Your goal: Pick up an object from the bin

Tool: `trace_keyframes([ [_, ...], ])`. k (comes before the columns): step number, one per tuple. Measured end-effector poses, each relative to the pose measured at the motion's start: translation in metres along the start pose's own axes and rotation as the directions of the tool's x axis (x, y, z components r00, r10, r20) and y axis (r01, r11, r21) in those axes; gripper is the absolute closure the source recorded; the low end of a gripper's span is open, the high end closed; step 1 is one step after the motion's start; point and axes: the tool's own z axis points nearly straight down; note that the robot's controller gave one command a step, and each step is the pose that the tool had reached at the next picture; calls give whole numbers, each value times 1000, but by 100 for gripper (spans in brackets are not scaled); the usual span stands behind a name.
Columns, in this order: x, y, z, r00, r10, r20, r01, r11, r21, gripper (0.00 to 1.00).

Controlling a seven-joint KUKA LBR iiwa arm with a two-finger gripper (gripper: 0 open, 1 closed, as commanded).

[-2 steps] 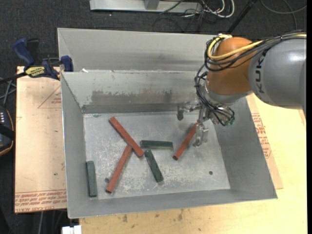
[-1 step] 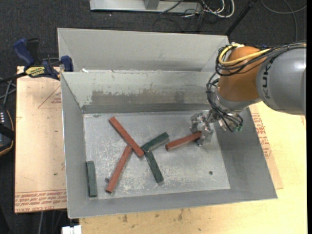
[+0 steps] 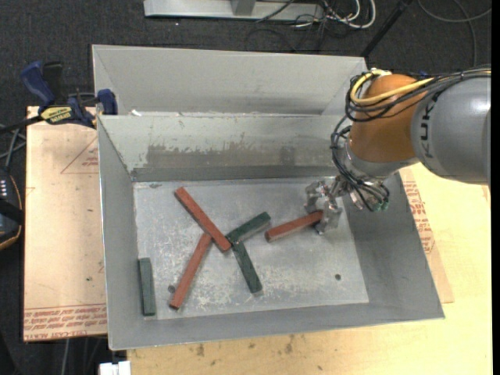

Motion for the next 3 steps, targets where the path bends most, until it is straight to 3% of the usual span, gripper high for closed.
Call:
trace_keyframes([
  [1,-6,7,-112,998,-61,2,61,998,0,100],
  [2,-6,7,-112,998,-61,2,61,998,0,100],
  [3,-1,2,-156,998,-56,-2,56,998,-1,100],
])
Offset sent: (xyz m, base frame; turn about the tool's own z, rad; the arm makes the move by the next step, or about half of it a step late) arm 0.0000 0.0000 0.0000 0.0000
